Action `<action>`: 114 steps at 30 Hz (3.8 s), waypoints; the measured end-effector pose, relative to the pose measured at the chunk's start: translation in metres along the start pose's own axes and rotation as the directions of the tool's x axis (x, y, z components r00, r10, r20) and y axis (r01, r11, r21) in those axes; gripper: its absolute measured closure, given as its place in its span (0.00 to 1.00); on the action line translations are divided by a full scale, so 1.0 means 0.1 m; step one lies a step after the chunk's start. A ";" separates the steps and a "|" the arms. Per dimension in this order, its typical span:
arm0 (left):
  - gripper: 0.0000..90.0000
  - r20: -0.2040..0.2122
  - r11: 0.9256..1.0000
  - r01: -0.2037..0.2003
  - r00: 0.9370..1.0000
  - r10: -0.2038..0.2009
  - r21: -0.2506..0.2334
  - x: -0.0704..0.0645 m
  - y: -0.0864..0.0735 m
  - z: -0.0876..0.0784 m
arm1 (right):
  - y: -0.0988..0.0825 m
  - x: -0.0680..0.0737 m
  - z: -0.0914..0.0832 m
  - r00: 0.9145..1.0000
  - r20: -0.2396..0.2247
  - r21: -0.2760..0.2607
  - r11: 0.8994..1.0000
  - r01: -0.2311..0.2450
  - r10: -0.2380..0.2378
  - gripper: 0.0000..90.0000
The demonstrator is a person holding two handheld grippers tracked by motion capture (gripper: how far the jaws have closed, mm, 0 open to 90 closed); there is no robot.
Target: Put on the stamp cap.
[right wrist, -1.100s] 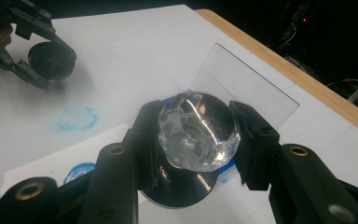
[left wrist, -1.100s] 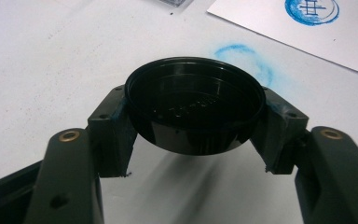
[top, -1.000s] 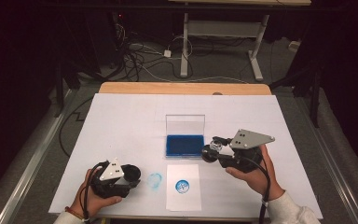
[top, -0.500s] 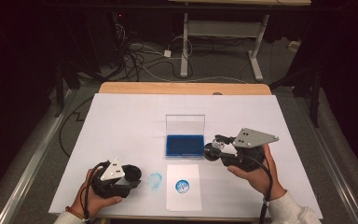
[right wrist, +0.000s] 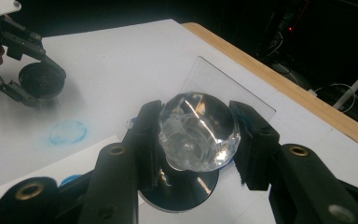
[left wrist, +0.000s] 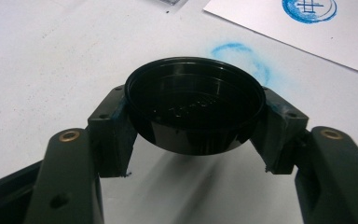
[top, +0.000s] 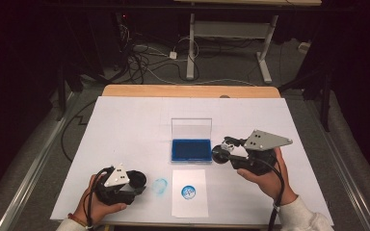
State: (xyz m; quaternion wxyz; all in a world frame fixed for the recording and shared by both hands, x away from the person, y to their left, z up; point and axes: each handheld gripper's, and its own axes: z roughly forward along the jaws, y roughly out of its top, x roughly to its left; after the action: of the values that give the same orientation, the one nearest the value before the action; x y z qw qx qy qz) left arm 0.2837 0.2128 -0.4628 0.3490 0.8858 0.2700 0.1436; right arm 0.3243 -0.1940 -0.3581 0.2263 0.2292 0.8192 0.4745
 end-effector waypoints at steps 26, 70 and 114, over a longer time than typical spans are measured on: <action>0.41 0.002 1.000 -0.002 1.000 0.002 -0.021 0.05 0.14 0.06 | 0.09 0.02 -0.06 1.000 0.010 -0.059 0.998 -0.006 0.007 0.64; 0.41 0.017 0.998 -0.028 0.999 0.029 -0.049 0.04 0.36 0.15 | 0.20 0.17 0.06 0.999 -0.034 -0.066 0.998 0.024 -0.026 0.64; 0.41 0.133 0.985 -0.032 0.990 0.055 -0.169 -0.21 0.85 0.37 | 0.29 0.52 0.46 0.987 -0.150 -0.053 0.997 0.052 -0.060 0.64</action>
State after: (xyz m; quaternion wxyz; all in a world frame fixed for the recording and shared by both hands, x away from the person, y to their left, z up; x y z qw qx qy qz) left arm 0.3150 0.1282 -0.4313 0.4362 0.8671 0.2128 0.1121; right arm 0.3146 -0.1189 -0.3610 0.1822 0.1639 0.8284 0.5037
